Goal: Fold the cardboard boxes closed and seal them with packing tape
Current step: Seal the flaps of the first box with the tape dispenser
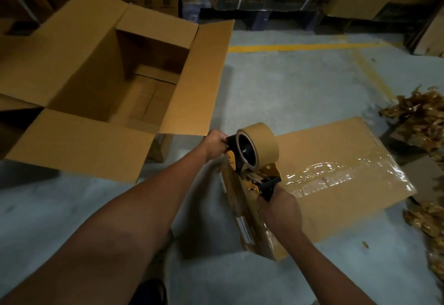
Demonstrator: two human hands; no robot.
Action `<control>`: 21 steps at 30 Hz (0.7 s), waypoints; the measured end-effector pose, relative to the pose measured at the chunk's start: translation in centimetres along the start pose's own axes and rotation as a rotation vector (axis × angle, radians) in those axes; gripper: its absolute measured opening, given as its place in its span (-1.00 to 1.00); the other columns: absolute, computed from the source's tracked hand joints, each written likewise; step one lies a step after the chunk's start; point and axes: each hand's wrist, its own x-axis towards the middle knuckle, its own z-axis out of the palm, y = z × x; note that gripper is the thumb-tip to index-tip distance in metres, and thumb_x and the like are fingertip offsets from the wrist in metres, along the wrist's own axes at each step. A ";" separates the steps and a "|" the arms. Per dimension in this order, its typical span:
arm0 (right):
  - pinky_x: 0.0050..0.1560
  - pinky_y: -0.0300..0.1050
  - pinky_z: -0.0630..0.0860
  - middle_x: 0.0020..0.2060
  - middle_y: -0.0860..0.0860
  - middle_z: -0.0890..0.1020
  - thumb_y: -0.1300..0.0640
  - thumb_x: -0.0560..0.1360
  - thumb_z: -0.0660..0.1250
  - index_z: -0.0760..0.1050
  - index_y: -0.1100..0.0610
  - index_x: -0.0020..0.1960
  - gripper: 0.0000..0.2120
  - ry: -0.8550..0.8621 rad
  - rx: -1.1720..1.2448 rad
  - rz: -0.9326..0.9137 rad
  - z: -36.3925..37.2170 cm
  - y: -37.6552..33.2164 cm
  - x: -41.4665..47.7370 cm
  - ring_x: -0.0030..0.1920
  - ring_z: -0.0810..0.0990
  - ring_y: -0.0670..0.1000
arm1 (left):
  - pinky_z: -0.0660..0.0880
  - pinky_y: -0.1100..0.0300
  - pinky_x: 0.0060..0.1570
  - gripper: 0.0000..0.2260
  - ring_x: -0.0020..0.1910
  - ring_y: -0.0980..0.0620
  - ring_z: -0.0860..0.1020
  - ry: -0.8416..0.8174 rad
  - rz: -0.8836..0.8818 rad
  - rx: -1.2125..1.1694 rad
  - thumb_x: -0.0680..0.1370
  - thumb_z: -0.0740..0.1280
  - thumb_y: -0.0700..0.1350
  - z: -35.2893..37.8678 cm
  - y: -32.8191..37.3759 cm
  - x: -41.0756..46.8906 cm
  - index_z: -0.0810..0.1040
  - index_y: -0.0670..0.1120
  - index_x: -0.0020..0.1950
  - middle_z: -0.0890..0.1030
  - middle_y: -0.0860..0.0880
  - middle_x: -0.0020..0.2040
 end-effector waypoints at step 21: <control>-0.16 -0.12 0.49 -0.18 -0.03 0.58 -0.05 0.54 0.31 0.46 0.04 0.03 -0.83 -0.069 -0.123 0.134 -1.6 3.9 -8.7 -0.20 0.53 0.01 | 0.53 0.13 0.12 -0.83 0.08 -0.06 0.63 0.063 0.148 0.304 0.54 0.39 -0.25 2.3 -0.2 -1.3 0.71 -0.13 0.09 0.70 -0.11 0.05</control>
